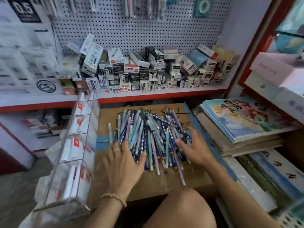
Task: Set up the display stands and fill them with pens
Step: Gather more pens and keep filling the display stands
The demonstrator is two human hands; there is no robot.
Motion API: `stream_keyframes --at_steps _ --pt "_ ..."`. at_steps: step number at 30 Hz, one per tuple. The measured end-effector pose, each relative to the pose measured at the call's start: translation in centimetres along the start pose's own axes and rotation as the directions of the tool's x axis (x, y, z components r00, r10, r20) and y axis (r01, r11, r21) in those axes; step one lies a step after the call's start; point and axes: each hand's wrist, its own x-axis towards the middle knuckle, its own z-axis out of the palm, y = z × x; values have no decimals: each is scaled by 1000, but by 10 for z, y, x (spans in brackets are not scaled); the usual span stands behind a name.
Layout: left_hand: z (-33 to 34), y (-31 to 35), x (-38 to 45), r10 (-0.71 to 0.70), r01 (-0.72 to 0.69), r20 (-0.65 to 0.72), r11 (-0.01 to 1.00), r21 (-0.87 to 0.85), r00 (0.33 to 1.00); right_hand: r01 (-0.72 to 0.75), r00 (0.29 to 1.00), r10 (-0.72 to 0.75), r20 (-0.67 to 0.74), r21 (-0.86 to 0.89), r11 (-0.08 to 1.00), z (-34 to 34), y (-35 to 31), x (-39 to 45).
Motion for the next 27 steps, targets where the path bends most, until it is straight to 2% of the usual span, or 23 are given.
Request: stream_keyframes --at_steps 4,6,9,13,14,18,21,25,27 --pt "14 0 33 -159 159 68 987 1 985 -55 998 55 -23 18 998 18 5 20" --pt "24 2 43 -183 183 125 983 10 975 -32 999 32 28 2 999 28 -2 28" --pt "34 10 48 -126 123 143 992 31 982 49 997 -47 61 -23 999 38 -10 37" --pt "37 16 50 -59 59 37 998 -8 998 55 989 -51 -136 21 998 28 -19 51" --pt "36 17 55 -69 69 18 997 -16 997 66 990 -67 -128 -7 998 25 -25 58" --pt "27 25 84 -117 115 62 993 38 991 88 995 -72 75 -236 968 31 -51 83" --pt "28 27 92 -88 82 72 994 79 994 92 995 -66 78 -411 907 43 -53 86" --pt "31 23 97 -42 48 87 996 -79 995 140 990 -135 43 -406 903 44 -57 88" --pt "29 22 100 -33 47 111 990 -130 993 132 991 -119 58 -369 920 43 -63 91"
